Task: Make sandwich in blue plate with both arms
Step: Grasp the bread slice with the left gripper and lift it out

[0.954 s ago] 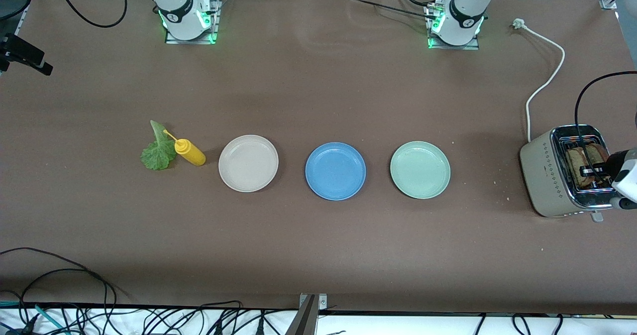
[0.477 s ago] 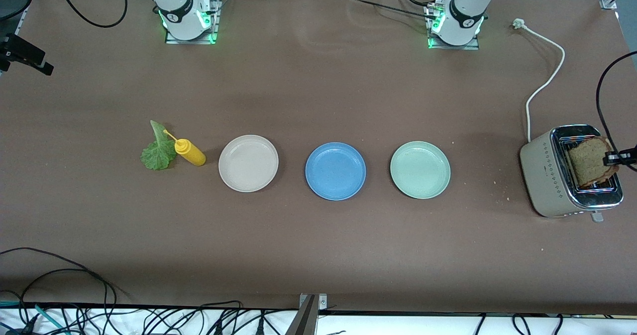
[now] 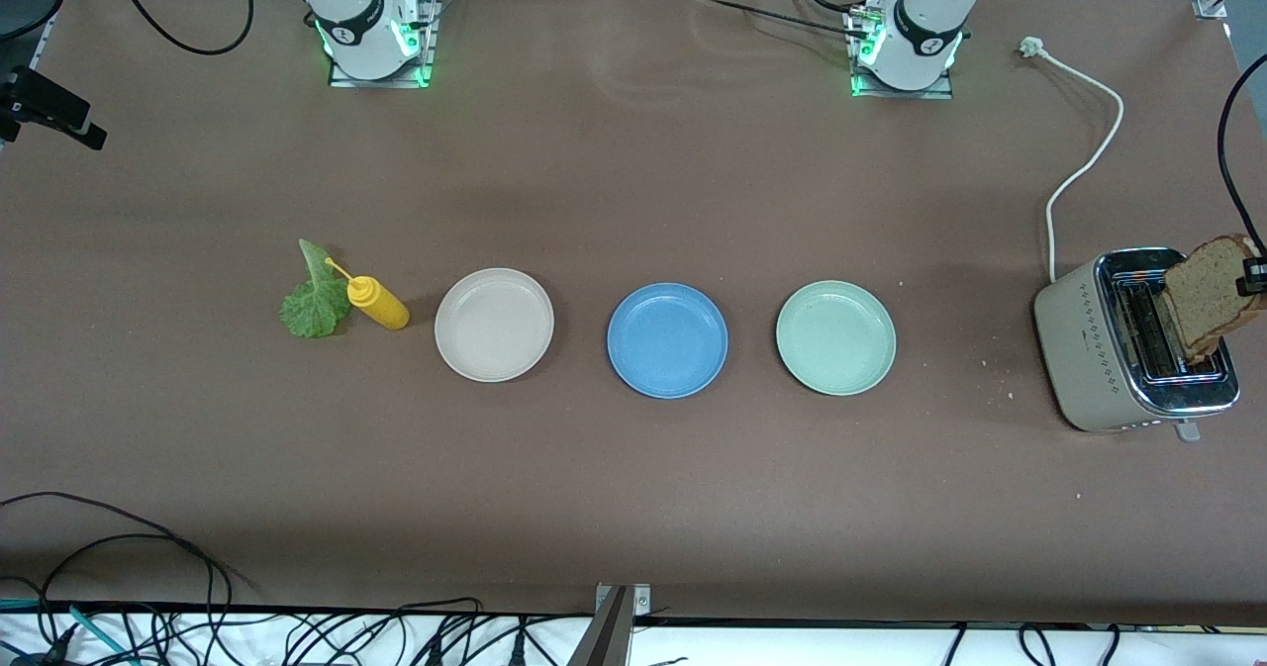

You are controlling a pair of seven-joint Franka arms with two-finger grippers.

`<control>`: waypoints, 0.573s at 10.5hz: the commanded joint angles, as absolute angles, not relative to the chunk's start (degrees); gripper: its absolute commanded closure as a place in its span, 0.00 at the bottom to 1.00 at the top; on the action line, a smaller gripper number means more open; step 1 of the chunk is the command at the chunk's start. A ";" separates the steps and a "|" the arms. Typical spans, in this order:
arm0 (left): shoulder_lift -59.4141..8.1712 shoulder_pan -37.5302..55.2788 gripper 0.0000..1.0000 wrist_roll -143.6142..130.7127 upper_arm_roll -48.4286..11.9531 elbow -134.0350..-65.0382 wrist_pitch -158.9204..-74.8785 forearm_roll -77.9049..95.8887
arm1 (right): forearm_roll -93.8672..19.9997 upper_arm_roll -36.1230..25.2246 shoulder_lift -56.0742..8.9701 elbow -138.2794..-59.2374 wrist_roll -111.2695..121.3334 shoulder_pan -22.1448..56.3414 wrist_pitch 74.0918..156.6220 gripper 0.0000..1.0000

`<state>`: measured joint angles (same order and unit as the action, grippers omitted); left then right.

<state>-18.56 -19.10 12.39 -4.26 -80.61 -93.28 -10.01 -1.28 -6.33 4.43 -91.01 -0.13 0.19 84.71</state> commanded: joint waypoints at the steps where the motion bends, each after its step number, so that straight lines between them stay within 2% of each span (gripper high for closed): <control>1: -16.70 -18.72 1.00 13.71 -5.36 -80.86 -92.46 -8.61 | -2.11 -6.33 4.31 -89.82 -0.09 0.09 83.58 0.00; 5: -16.52 -18.63 1.00 12.92 -10.18 -80.95 -92.37 -8.26 | -2.11 -6.15 4.13 -89.82 -0.44 0.26 84.02 0.00; 6: -16.52 -15.76 1.00 10.57 -9.93 -81.73 -92.37 -6.52 | -2.02 -6.15 4.13 -89.82 -0.44 0.26 84.11 0.00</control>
